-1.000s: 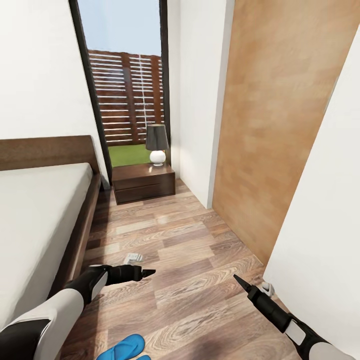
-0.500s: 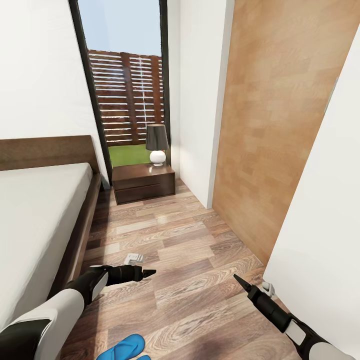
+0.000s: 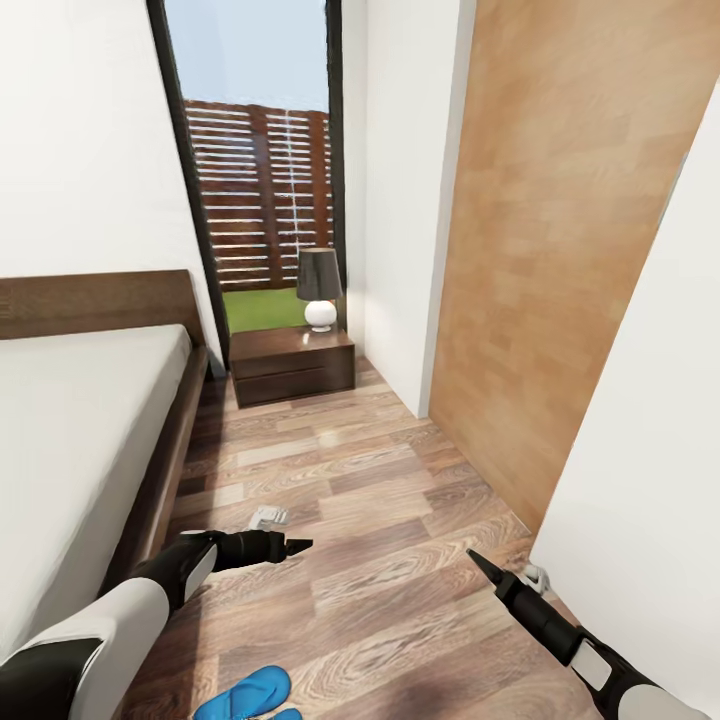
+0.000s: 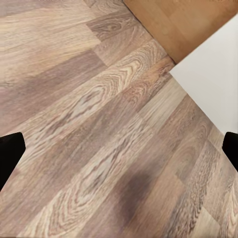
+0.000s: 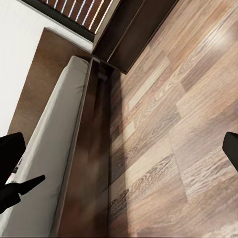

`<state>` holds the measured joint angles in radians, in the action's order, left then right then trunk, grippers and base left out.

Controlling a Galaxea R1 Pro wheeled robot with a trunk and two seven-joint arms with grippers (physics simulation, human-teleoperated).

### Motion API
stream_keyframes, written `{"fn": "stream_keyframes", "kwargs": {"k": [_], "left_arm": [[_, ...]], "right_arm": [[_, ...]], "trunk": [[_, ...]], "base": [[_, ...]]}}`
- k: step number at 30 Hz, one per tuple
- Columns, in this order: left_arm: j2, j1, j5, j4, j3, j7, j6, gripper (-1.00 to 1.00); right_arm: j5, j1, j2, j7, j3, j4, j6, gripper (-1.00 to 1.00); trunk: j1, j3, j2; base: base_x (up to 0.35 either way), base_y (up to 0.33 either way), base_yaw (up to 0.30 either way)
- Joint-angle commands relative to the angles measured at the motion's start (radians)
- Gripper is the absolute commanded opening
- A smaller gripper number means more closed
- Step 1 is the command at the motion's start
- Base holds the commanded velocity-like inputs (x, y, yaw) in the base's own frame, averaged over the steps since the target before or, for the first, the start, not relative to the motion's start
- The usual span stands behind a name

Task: In the bedroom, move the book from the bed onto either nightstand, and place the two sandals side by side next to the bed.

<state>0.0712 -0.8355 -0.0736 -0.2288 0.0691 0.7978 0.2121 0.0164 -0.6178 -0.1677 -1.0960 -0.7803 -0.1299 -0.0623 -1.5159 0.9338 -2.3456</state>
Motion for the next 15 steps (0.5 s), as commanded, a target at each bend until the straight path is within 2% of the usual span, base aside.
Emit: {"fn": "stream_keyframes", "kwargs": {"k": [1,15], "left_arm": [[-0.001,0.0,-0.008,-0.001,0.008,0.005,0.007,1.0],[-0.001,0.0,-0.008,-0.001,0.008,0.006,0.007,1.0]], "right_arm": [[0.002,0.0,0.0,0.003,-0.002,0.0,-0.007,1.0],[0.003,0.0,0.0,0.028,-0.002,0.001,-0.007,1.0]], "trunk": [[0.0,0.001,0.0],[0.0,0.002,0.0]], "base": [[0.0,-0.117,0.195],[0.0,-0.151,0.233]]}}
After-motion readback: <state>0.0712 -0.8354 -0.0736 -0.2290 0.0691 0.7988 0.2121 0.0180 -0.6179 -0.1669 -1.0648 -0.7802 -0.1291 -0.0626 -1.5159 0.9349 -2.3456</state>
